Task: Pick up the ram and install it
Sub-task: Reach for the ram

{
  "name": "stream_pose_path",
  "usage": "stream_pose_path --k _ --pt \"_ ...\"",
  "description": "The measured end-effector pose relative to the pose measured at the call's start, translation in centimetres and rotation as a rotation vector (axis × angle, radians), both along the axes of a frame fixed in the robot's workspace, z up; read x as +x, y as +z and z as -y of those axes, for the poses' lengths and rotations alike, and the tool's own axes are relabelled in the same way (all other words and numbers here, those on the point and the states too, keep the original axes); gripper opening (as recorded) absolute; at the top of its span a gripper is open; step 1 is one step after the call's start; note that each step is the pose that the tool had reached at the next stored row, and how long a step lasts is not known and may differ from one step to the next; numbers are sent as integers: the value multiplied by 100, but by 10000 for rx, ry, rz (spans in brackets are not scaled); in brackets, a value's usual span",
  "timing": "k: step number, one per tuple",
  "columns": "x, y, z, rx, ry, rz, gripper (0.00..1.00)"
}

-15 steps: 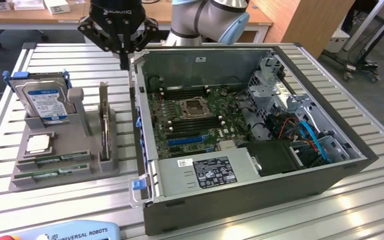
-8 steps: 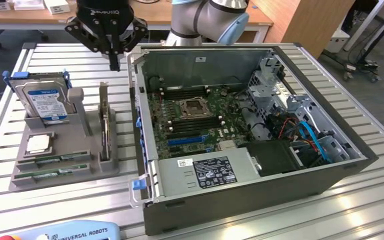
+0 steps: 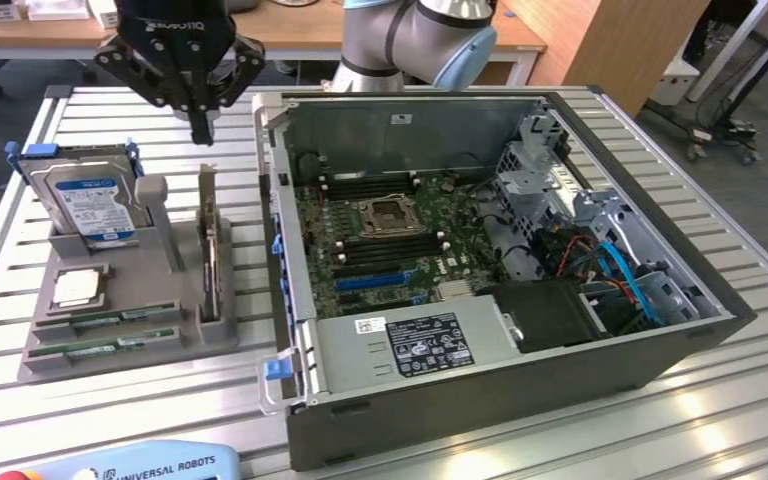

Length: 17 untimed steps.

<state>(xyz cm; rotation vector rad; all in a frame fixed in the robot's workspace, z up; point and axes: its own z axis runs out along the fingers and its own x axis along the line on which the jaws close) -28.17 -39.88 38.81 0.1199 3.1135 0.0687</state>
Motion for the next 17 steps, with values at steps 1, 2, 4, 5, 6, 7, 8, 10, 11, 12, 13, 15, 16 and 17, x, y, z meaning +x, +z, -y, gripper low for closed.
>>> stream_pose_path --k 1,2,4,5,6,7,8,10,11,12,13,15,16,17 --pt "-31 -2 0 0 0 0 10" --pt "-63 -5 0 0 0 0 10" --pt "-127 -10 0 0 -1 0 10" --pt "-160 -12 0 0 -2 0 10" --pt "-191 -15 0 0 -4 1 10" --pt "-223 -17 0 0 -5 1 10" --pt "-255 -19 0 0 -6 0 10" --pt "-348 -26 0 0 -9 0 10" --pt "-380 -28 0 -1 -10 1 10" --pt "-411 -30 0 -1 -12 1 10" --pt "-472 -34 0 -2 -17 -1 10" --pt "-563 -41 0 -3 -20 -1 10" --pt "-595 -44 0 -2 -23 1 10" --pt "-622 -46 0 -3 -26 1 10"
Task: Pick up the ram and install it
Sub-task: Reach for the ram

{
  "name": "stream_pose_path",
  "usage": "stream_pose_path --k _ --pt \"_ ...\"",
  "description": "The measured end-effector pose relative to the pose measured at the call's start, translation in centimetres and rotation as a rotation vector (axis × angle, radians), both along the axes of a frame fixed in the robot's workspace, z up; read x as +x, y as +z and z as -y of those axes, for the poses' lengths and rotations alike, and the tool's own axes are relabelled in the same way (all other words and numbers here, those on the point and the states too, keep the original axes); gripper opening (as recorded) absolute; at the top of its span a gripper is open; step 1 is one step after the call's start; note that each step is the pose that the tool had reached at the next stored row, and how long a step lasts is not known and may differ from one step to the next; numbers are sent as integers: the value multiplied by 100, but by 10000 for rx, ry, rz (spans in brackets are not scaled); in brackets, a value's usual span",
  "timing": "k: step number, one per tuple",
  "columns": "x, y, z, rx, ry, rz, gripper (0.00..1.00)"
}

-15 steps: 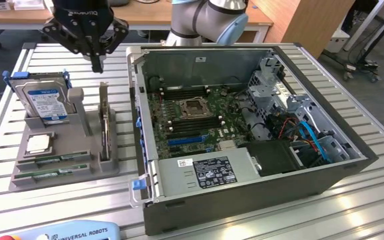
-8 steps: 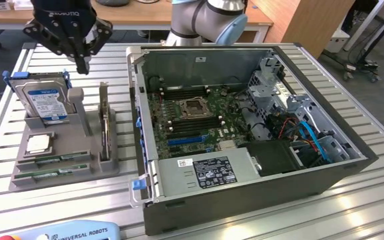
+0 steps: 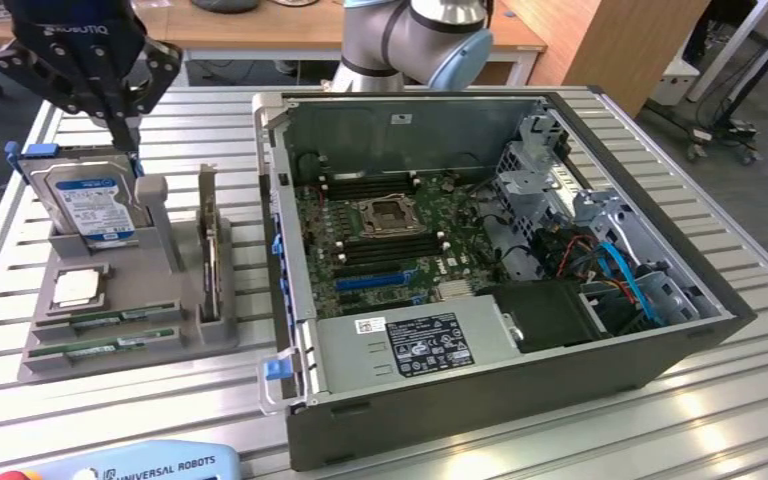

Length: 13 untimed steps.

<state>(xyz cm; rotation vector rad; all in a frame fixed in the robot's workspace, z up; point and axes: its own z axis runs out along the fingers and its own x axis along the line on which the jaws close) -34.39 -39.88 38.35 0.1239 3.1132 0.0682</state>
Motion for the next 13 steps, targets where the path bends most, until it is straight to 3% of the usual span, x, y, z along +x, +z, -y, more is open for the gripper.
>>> stream_pose_path --k 13 --pt "-333 -19 0 -20 -37 0 10"
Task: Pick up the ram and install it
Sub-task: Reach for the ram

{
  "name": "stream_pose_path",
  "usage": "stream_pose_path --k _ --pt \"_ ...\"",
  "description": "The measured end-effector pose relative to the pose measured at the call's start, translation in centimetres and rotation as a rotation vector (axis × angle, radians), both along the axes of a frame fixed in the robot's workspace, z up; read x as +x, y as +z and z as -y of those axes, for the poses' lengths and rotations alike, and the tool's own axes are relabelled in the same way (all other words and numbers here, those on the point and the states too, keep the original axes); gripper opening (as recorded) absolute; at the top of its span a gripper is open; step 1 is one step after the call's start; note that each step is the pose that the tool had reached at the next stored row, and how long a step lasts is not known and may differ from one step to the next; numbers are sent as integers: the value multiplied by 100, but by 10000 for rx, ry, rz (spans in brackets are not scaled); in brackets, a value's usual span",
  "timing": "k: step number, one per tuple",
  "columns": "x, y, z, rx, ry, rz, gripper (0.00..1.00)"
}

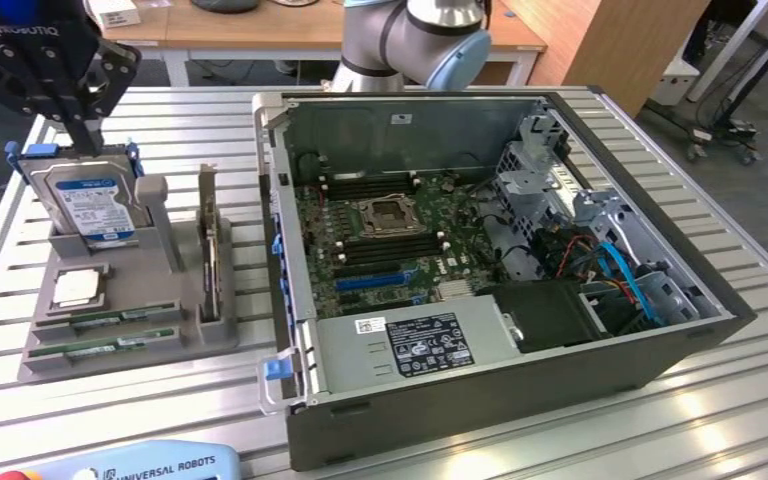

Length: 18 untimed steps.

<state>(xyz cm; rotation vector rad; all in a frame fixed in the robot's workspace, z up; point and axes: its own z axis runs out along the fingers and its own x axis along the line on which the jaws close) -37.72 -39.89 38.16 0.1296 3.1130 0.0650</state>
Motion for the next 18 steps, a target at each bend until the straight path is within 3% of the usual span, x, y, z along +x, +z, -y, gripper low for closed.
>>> stream_pose_path --k 10,12,18 --pt "-44 -2 2 -6 -4 -1 10" --pt "-44 -3 23 -5 -4 -1 10" --pt "-43 -3 139 -5 -2 -1 10"
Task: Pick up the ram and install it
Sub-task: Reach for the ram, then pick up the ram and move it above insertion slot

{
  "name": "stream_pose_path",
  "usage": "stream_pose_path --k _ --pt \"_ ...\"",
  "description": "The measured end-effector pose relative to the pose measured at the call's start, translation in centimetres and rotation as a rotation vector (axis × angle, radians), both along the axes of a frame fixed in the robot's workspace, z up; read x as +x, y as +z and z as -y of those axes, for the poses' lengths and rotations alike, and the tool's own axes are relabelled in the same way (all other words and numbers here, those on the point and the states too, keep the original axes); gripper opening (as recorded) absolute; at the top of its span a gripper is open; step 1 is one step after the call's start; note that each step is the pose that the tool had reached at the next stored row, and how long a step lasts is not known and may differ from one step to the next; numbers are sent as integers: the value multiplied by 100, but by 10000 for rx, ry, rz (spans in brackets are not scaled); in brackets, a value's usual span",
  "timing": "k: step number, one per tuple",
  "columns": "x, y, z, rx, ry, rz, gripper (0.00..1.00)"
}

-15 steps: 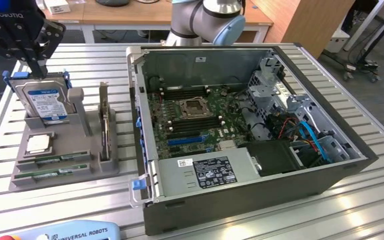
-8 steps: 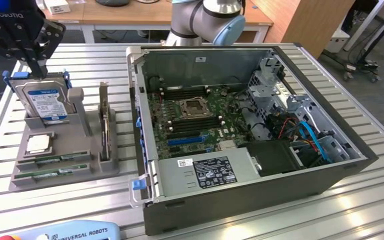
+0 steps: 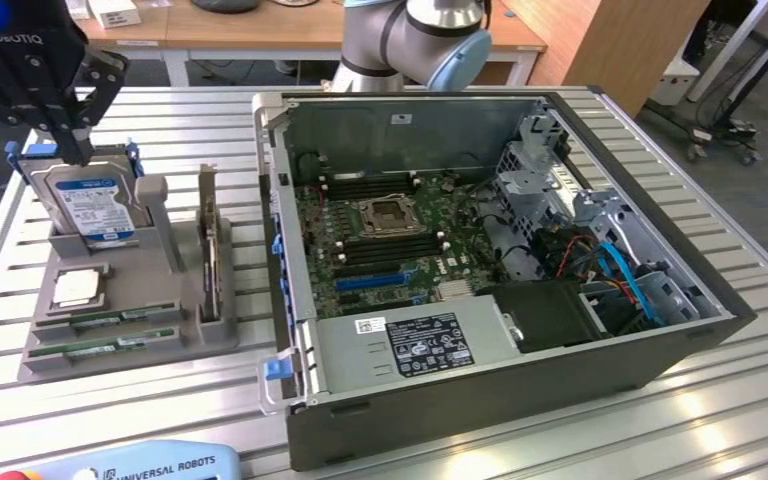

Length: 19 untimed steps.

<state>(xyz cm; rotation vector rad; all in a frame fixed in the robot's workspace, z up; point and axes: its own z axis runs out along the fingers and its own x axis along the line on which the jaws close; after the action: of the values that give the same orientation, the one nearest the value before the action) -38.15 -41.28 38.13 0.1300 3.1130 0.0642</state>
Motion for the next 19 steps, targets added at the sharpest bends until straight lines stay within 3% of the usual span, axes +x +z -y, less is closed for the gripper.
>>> stream_pose_path --k 5,19 --pt "0 0 79 0 -1 0 10" --pt "0 0 83 0 -1 0 10"
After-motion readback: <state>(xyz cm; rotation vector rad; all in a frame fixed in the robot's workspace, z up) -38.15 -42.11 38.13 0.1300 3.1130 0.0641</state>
